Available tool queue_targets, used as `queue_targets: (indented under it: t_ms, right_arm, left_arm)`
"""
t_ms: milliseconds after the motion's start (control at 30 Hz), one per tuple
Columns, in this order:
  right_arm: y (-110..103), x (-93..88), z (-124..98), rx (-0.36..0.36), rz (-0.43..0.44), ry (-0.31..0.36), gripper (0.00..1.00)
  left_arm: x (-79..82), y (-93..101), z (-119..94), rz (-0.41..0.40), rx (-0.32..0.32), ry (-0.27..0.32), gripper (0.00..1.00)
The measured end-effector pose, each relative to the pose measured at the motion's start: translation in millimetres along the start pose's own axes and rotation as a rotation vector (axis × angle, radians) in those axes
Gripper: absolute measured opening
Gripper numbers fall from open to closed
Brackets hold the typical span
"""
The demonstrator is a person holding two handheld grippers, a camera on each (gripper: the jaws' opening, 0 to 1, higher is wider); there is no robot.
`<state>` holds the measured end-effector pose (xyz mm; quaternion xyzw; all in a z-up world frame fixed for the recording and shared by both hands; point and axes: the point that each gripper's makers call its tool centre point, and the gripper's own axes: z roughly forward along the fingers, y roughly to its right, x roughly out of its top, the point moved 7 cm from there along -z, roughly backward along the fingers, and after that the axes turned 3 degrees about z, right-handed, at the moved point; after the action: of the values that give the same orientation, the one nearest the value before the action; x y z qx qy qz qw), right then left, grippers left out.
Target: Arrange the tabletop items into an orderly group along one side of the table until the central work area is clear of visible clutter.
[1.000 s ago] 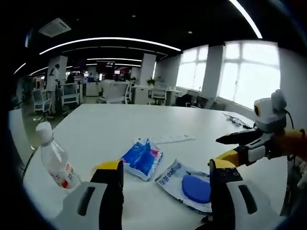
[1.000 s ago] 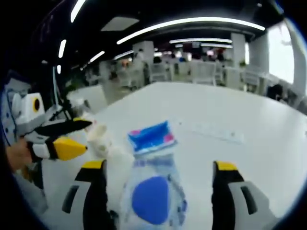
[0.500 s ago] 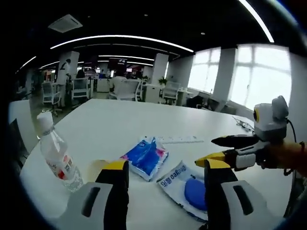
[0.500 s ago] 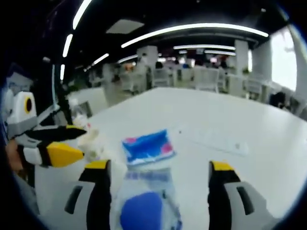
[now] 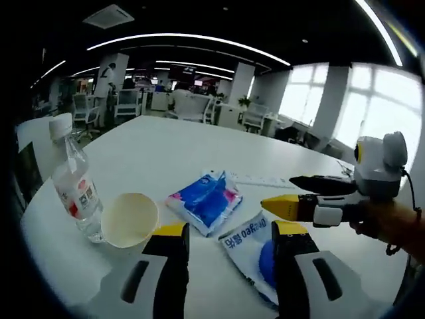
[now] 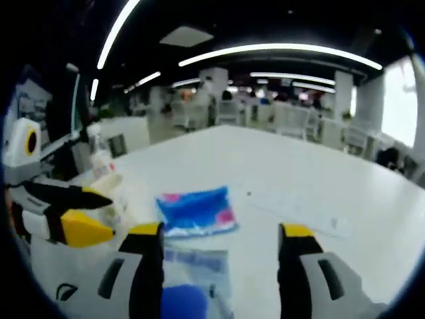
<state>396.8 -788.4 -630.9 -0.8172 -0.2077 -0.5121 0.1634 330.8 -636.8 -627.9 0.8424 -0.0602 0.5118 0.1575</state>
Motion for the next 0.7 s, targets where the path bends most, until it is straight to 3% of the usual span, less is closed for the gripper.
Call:
queue_targets:
  t_ms: [600,700]
  right_arm:
    - [2.2,-7.6,46.2,-0.004,-0.005,0.039,0.53]
    - [3.4,-10.8,52.6,-0.010,-0.003,0.043,0.51]
  left_arm:
    - [-10.9,-3.0,34.2,-0.051,0.118,0.001,0.36]
    - [-15.8,-2.3,38.0,-0.055,0.147,-0.020,0.36]
